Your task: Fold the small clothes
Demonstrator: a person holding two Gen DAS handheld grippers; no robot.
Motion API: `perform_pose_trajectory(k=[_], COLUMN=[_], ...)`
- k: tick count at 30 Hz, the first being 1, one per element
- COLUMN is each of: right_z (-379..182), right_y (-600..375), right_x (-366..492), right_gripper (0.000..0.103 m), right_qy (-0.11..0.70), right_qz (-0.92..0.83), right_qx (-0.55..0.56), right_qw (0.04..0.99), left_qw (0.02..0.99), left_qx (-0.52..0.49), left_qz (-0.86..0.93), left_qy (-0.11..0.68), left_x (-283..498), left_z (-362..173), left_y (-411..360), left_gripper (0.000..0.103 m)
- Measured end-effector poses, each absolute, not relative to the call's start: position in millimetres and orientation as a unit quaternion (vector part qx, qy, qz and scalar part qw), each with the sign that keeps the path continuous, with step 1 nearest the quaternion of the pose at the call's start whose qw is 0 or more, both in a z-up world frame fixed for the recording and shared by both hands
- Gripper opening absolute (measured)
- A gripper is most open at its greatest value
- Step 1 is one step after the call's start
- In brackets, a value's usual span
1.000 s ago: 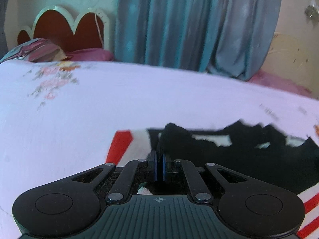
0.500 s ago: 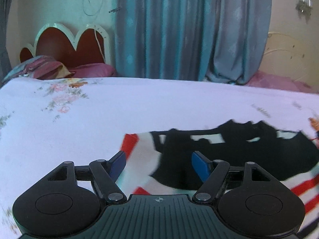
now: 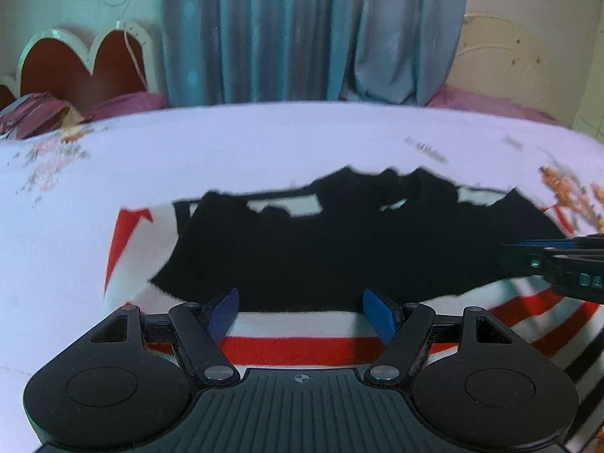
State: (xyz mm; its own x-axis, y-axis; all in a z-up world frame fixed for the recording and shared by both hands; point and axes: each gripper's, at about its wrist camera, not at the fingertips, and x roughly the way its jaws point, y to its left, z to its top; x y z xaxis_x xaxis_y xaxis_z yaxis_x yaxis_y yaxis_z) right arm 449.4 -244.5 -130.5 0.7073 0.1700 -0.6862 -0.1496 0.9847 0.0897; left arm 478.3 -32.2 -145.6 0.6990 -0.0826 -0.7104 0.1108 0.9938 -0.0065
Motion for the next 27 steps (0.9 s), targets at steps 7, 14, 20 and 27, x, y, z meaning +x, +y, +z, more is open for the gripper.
perform_pose_trajectory(k=[7, 14, 20, 27], right_z=[-149, -152, -132, -132], right_y=[-278, -301, -276, -219], right_x=[444, 432, 413, 391], right_gripper=[0.023, 0.022, 0.028, 0.026], right_qy=[0.385, 0.376, 0.365, 0.363], right_qz=[0.035, 0.008, 0.042, 0.107], right_qx=[-0.014, -0.041, -0.011, -0.037], right_qw=[0.922, 0.926, 0.93, 0.925], left_qw=[0.92, 0.921, 0.922, 0.924], left_qx=[0.021, 0.029, 0.01, 0.028], left_qz=[-0.048, -0.027, -0.024, -0.043], left_qy=[0.389, 0.387, 0.387, 0.378], left_x=[479, 469, 447, 418], left_z=[-151, -150, -134, -139], left_y=[-25, -6, -5, -16], left_gripper=[0.078, 0.078, 0.078, 0.078])
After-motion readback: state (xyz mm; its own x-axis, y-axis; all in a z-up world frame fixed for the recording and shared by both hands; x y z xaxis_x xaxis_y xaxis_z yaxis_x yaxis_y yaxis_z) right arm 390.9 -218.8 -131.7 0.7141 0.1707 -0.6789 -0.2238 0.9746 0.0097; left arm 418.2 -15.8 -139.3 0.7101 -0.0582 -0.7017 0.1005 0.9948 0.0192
